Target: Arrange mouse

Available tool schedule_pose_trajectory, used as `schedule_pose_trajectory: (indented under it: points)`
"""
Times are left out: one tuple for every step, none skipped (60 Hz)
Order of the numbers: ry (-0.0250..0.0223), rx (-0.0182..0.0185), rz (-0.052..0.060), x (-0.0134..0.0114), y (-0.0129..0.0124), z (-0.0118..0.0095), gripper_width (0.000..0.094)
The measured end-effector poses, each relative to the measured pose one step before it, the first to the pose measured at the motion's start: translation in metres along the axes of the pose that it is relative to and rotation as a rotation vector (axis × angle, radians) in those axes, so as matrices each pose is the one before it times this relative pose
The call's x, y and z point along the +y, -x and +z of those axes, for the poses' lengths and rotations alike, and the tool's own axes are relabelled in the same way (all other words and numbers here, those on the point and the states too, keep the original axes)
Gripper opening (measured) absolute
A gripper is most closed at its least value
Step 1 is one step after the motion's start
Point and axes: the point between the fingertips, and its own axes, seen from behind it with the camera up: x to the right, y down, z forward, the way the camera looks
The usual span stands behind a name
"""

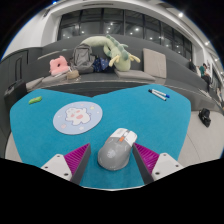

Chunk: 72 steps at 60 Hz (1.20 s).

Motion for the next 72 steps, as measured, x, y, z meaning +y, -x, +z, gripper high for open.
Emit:
schedule_pose_trajectory:
  points:
    - [-0.00096,0.00001,-0.0005,-0.00196,0.00010,0.00257,0.0865]
    - [-0.00260,0.00056,0.0001,-0.00135,0.00084,0.00512,0.0865]
    - [-0.00027,-0.00153,0.0003,-0.00216,0.00085,0.00238,0.0864]
    - [-0.00009,-0.00160,0.0006,-0.00198,0.00090,0.00229,0.0866]
    - [-0.00029,-0.00223,0.0006,-0.00196,0.00077,0.00206,0.0866]
    - [-0.00065,-0.00244,-0.0005,-0.00214,0.00044,0.00278,0.0866]
    - [-0.00027,-0.00185,-0.0014,-0.00185,0.00063,0.00286,0.0866]
    - [0.00008,-0.00155,-0.0021,-0.00192,0.00053,0.00297,0.0865]
    - [0.00050,-0.00091,-0.0024,-0.00174,0.00028,0.00262,0.0865]
    - [0.00073,-0.00122,-0.0023,-0.00172,0.00077,0.00255,0.0865]
    - [0.00078,-0.00144,-0.0002,-0.00122,0.00068,0.00239,0.0866]
    - [0.00073,-0.00181,0.0015,-0.00103,0.00070,0.00242,0.0866]
    - [0.00184,-0.00178,0.0019,-0.00065,0.00069,0.00266,0.0863]
    - [0.00320,-0.00160,0.0005,-0.00014,0.00052,0.00221,0.0864]
    - [0.00323,-0.00135,0.0001,-0.00033,0.00056,0.00205,0.0864]
    - [0.00308,-0.00081,0.0004,-0.00050,0.00056,0.00224,0.0863]
    - [0.00226,-0.00058,0.0003,-0.00032,0.00015,0.00208,0.0863]
    - [0.00232,-0.00078,0.0001,0.00001,0.00013,0.00187,0.0861]
    - [0.00288,-0.00013,-0.0007,0.00003,0.00009,0.00164,0.0860]
    - [0.00267,0.00003,-0.0003,0.00011,0.00025,0.00134,0.0854]
    - [0.00087,0.00034,0.0006,-0.00033,0.00008,0.00108,0.0845]
    - [-0.00023,-0.00012,0.0009,-0.00061,-0.00023,0.00072,0.0836]
    - [-0.00025,-0.00077,0.0011,-0.00049,-0.00011,0.00079,0.0827]
    - [-0.00241,-0.00131,0.0011,0.00092,-0.00043,0.00204,0.0817]
    - [-0.00069,-0.00202,0.0008,-0.00063,-0.00004,0.00029,0.0801]
    - [-0.00057,-0.00305,0.0003,-0.00021,0.00004,0.00046,0.0780]
    - [0.00027,-0.00310,-0.0012,0.00016,-0.00050,0.00059,0.0752]
    - [0.00169,-0.00125,-0.0024,0.00042,-0.00038,0.00015,0.0686]
    - [0.00050,0.00409,-0.0024,0.00008,-0.00136,0.00036,0.0620]
    - [-0.00126,0.00300,-0.0021,-0.00025,-0.00131,0.00022,0.0554]
    - [-0.00136,0.00611,-0.0021,-0.00069,-0.00204,-0.00004,0.0488]
    - [-0.00143,-0.00578,0.0015,0.00014,0.00083,-0.00022,0.0489]
    - [0.00533,-0.00265,0.0003,0.00148,0.00011,-0.00042,0.0480]
    - [0.00547,-0.00210,-0.0025,0.00060,-0.00025,-0.00043,0.0470]
    - [0.00150,-0.00291,-0.0050,-0.00038,0.00013,-0.00071,0.0464]
    - [-0.00330,-0.00197,-0.0066,-0.00139,-0.00040,-0.00049,0.0454]
    - [-0.00247,-0.00168,-0.0055,-0.00101,-0.00029,-0.00072,0.0445]
    - [-0.00036,-0.00128,-0.0014,-0.00040,-0.00034,-0.00097,0.0436]
    - [0.00066,0.00207,0.0017,-0.00054,-0.00081,-0.00138,0.0431]
    - [-0.00181,0.00322,0.0034,-0.00144,-0.00025,-0.00186,0.0421]
    - [-0.00406,0.00219,0.0019,-0.00233,-0.00004,-0.00205,0.0418]
    - [-0.00520,-0.00070,-0.0009,-0.00341,0.00060,-0.00200,0.0417]
    - [-0.00593,-0.00361,-0.0018,-0.00424,0.00187,-0.00220,0.0416]
    - [-0.00584,-0.00481,-0.0032,-0.00491,0.00197,-0.00190,0.0416]
    - [-0.00563,-0.00363,-0.0028,-0.00547,0.00186,-0.00212,0.0416]
    - [-0.00894,-0.00168,0.0009,-0.00688,0.00153,-0.00174,0.0416]
    - [-0.01031,-0.00317,0.0048,-0.00913,0.00255,-0.00207,0.0416]
    - [-0.01348,-0.00643,0.0022,-0.00643,0.00281,-0.00050,0.0417]
    - [-0.00696,-0.00804,0.0024,-0.00893,0.00439,-0.00011,0.0417]
    - [-0.00645,-0.00742,0.0006,-0.00684,0.00407,-0.00067,0.0416]
    - [-0.00861,-0.00618,-0.0001,-0.00618,0.00347,0.00104,0.0416]
    - [-0.00622,-0.00547,0.0038,-0.00916,0.00424,0.00017,0.0416]
    - [-0.00856,-0.00731,0.0021,-0.00777,0.00462,0.00118,0.0415]
    - [-0.00685,-0.00855,-0.0029,-0.00861,0.00549,0.00222,0.0416]
    - [-0.00755,-0.00950,-0.0049,-0.00718,0.00526,0.00199,0.0416]
    - [-0.00695,-0.00693,-0.0054,-0.00668,0.00506,0.00261,0.0414]
    - [-0.00644,-0.00454,-0.0056,-0.00594,0.00449,0.00311,0.0416]
    - [-0.00407,-0.00311,-0.0052,-0.00530,0.00452,0.00344,0.0414]
    - [-0.00202,-0.00319,-0.0050,-0.00461,0.00472,0.00350,0.0414]
    - [-0.00025,-0.00507,-0.0041,-0.00399,0.00516,0.00413,0.0415]
    - [0.00098,-0.00590,-0.0014,-0.00337,0.00693,0.00484,0.0414]
    - [0.00291,-0.00620,0.0017,-0.00225,0.00527,0.00439,0.0414]
    - [0.00378,-0.00631,0.0047,-0.00150,0.00509,0.00418,0.0414]
    - [0.00630,-0.00675,0.0058,-0.00041,0.00548,0.00469,0.0413]
    - [0.00976,-0.00652,0.0038,0.00094,0.00510,0.00465,0.0413]
    - [0.01182,-0.00492,0.0019,0.00165,0.00464,0.00480,0.0413]
    - [0.01090,-0.00219,0.0012,0.00200,0.00384,0.00468,0.0413]
    - [0.00898,-0.00048,0.0005,0.00199,0.00314,0.00490,0.0415]
    - [0.00864,0.00074,-0.0015,0.00264,0.00280,0.00495,0.0414]
    - [0.01015,0.00110,-0.0040,0.00317,0.00240,0.00495,0.0416]
    - [0.01118,0.00119,-0.0045,0.00402,0.00248,0.00520,0.0414]
    - [0.01335,0.00145,-0.0033,0.00488,0.00181,0.00439,0.0415]
